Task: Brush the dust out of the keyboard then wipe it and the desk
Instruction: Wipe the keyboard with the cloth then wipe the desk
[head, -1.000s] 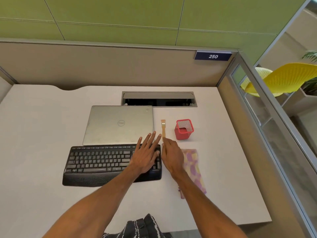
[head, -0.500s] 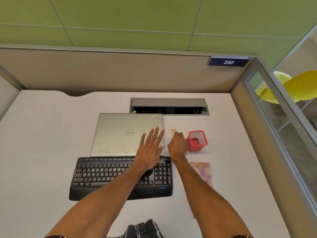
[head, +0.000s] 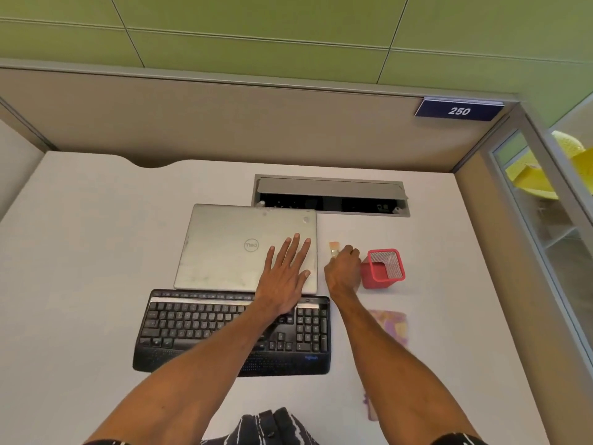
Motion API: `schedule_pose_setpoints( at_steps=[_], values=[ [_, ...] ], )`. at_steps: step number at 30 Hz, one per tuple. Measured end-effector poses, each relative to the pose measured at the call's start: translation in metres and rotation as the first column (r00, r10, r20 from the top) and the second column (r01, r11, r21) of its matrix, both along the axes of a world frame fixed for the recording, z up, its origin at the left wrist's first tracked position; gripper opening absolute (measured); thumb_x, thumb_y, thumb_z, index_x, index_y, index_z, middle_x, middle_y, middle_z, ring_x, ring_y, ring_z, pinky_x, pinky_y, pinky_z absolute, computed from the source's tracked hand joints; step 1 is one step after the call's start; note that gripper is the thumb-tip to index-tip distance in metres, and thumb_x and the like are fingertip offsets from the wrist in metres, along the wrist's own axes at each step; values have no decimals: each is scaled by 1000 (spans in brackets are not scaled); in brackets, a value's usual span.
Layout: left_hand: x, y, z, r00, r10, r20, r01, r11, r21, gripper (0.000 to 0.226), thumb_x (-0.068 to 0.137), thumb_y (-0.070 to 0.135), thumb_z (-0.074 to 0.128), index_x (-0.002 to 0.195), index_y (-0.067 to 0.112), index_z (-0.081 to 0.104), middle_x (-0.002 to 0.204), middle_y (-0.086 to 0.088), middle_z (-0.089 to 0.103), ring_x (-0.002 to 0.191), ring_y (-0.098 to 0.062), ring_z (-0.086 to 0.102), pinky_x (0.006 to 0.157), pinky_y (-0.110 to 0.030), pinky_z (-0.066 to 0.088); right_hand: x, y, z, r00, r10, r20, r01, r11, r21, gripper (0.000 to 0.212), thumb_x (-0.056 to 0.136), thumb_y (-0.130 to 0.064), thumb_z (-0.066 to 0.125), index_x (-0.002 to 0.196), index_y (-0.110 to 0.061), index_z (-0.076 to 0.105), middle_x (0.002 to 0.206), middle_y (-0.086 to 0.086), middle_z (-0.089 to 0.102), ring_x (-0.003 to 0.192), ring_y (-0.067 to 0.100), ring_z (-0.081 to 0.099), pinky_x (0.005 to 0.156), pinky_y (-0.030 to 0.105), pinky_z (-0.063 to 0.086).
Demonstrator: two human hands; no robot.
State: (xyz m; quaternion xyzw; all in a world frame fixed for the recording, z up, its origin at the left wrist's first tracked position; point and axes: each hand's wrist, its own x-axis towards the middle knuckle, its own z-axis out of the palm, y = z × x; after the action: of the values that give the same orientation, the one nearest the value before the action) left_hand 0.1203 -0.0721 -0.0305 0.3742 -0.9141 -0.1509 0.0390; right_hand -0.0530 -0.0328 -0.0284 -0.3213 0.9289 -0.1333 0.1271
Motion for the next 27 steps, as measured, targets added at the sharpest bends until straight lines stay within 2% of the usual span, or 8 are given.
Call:
schedule_pose_setpoints(
  at_steps=[5, 10, 16, 21, 27],
  values=[
    [4, 4, 5, 1000, 5, 1, -5, 1000, -10, 71, 119, 50, 23, 172, 34, -21, 181, 2, -26, 169, -20, -18, 137, -53, -8, 2, 3, 2, 996, -40, 77, 43, 999, -31, 44, 91, -17, 74, 125, 1, 53, 119, 19, 64, 104, 33, 67, 82, 37, 58],
    [16, 8, 15, 1000, -2, 12, 2, 1000, -13, 71, 119, 51, 22, 172, 35, -23, 181, 3, -28, 168, -19, -20, 137, -54, -8, 6, 6, 4, 993, -30, 118, 35, 999, -35, 32, 92, -14, 74, 119, -1, 62, 114, 18, 63, 99, 33, 67, 77, 37, 55],
    [31, 5, 27, 999, -25, 48, 26, 999, -20, 72, 118, 53, 20, 170, 37, -27, 179, 3, -31, 168, -19, -22, 137, -56, -7, 18, 19, 16, 995, -4, 100, 24, 981, -193, 17, 100, -19, 64, 109, -5, 67, 101, 11, 65, 88, 31, 68, 71, 40, 55],
    [24, 16, 31, 997, -60, 54, 63, 997, -54, 72, 118, 52, 19, 170, 34, -27, 180, 2, -31, 168, -20, -21, 137, -57, -3, 15, 45, 52, 1000, 0, 23, 7, 949, -315, 16, 95, -31, 64, 92, -16, 69, 84, -1, 68, 72, 19, 64, 59, 32, 51],
    [2, 36, 36, 993, -119, 17, 120, 990, -79, 73, 118, 50, 23, 172, 32, -24, 182, 2, -24, 170, -20, -15, 137, -57, 0, -6, 80, 105, 999, -52, 9, 50, 876, -480, 15, 93, -40, 68, 87, -27, 66, 80, -16, 67, 70, 6, 60, 57, 21, 40]
  ],
)
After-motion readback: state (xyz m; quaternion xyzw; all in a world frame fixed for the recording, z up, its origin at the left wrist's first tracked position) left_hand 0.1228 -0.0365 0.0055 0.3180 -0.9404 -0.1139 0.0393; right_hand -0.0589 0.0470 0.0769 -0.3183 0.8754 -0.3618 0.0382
